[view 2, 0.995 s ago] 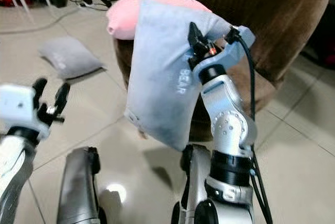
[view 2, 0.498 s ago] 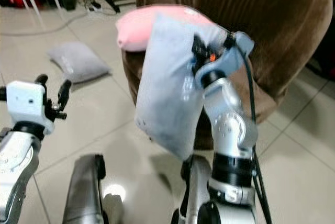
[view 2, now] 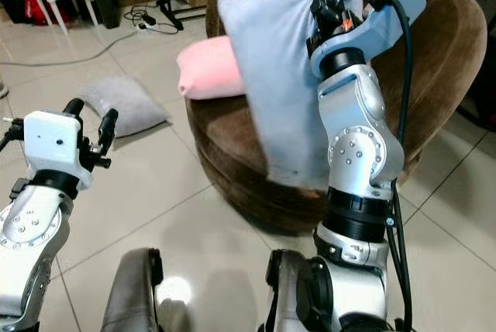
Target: Move the pillow to the sofa from floor
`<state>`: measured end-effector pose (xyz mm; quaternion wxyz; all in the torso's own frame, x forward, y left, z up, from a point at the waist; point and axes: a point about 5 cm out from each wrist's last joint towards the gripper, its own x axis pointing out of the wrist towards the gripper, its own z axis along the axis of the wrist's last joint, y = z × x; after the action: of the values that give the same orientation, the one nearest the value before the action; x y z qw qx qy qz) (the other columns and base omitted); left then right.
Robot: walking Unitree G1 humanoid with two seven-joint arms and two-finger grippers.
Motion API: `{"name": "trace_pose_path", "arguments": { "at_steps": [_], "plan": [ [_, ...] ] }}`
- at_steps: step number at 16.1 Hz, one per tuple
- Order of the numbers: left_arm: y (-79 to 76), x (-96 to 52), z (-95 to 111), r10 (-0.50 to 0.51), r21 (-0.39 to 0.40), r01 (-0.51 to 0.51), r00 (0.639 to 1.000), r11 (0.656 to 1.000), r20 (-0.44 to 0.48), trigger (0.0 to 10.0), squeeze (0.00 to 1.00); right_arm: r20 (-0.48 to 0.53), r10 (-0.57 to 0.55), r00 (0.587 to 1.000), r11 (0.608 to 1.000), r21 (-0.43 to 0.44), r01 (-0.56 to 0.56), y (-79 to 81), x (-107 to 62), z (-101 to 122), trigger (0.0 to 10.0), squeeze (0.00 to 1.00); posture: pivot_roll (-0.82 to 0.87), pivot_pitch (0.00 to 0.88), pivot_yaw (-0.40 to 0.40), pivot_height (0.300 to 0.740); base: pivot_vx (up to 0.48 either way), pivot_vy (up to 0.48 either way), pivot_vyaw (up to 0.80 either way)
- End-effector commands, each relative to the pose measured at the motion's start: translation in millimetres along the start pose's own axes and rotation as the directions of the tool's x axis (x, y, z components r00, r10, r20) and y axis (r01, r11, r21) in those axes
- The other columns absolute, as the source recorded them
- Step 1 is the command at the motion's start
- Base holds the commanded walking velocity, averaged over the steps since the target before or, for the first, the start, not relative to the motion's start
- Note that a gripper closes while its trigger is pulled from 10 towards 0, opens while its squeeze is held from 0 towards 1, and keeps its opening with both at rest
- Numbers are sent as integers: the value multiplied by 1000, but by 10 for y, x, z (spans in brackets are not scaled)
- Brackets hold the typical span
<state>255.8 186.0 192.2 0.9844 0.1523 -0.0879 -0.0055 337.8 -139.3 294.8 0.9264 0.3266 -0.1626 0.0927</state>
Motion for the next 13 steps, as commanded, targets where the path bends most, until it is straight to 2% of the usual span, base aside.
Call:
{"name": "trace_pose_path", "arguments": {
  "at_steps": [1, 4, 8, 11, 13],
  "plan": [
    [-4, 19, 0, -5, 13, 5, 1000, 1000, 2, 10000, 0, 25, 22, 999, 1000, 10, -23, 78, -1, 21, 10000, 0, 25, 0, -50, 581, 0, 0, 0],
    [8, 27, -9, -6, 24, 6, 1000, 1000, -2, 10000, 0, -10, 7, 1000, 1000, 25, -7, 88, -26, -129, 10000, 0, 27, 0, -45, 606, 0, 0, 0],
    [-4, 51, -10, -17, 35, 17, 1000, 999, -4, 10000, 0, -119, -47, 992, 999, 14, 49, -98, -119, -546, 10000, 0, 31, 0, -36, 636, 0, 0, 0],
    [6, 30, -22, -14, 29, 14, 1000, 999, -11, 10000, 0, -133, -39, 990, 999, 5, 40, -85, -165, -566, 10000, 0, 38, 0, -37, 656, 0, 0, 0],
    [1, 17, -41, -22, 28, 23, 1000, 999, -19, 10000, 0, -139, -50, 989, 998, -34, 45, -197, -258, -545, 10000, 0, 36, 0, -28, 676, 0, 0, 0]
  ]
}}
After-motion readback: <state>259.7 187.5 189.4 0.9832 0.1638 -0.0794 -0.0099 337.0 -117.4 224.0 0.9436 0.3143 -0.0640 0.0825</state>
